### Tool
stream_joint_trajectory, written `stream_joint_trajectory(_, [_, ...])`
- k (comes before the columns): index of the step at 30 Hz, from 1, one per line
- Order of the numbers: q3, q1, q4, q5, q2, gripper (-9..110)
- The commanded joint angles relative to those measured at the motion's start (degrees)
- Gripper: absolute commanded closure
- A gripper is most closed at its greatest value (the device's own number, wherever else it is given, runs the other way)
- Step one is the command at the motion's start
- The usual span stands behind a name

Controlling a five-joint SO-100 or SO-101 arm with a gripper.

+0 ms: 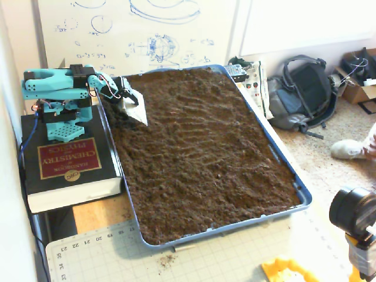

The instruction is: Build a berm.

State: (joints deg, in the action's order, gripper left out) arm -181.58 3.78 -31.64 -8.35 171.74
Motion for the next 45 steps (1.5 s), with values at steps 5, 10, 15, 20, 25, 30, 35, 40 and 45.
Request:
stream_joint_trajectory(5, [1.93, -0.09, 1.49, -0.7, -1.41, 101])
stream_joint_trajectory(10, [8.96, -0.26, 2.46, -0.88, -8.44, 101])
stream_joint_trajectory(15, [22.76, -0.09, 1.49, -0.97, -21.09, 101])
stream_joint_trajectory(20, [32.17, -0.09, 1.58, -0.97, -35.33, 101])
stream_joint_trajectory(25, [49.04, 0.53, -1.85, -1.05, -50.1, 101])
stream_joint_trajectory(30, [63.11, 3.08, -19.51, -1.05, -59.68, 101])
stream_joint_trajectory(35, [73.74, 6.42, -43.42, -0.97, -64.95, 101])
stream_joint_trajectory(40, [82.18, 9.14, -55.37, -0.88, -68.73, 101])
stream_joint_trajectory(45, [88.15, 10.28, -53.09, 0.0, -71.98, 101])
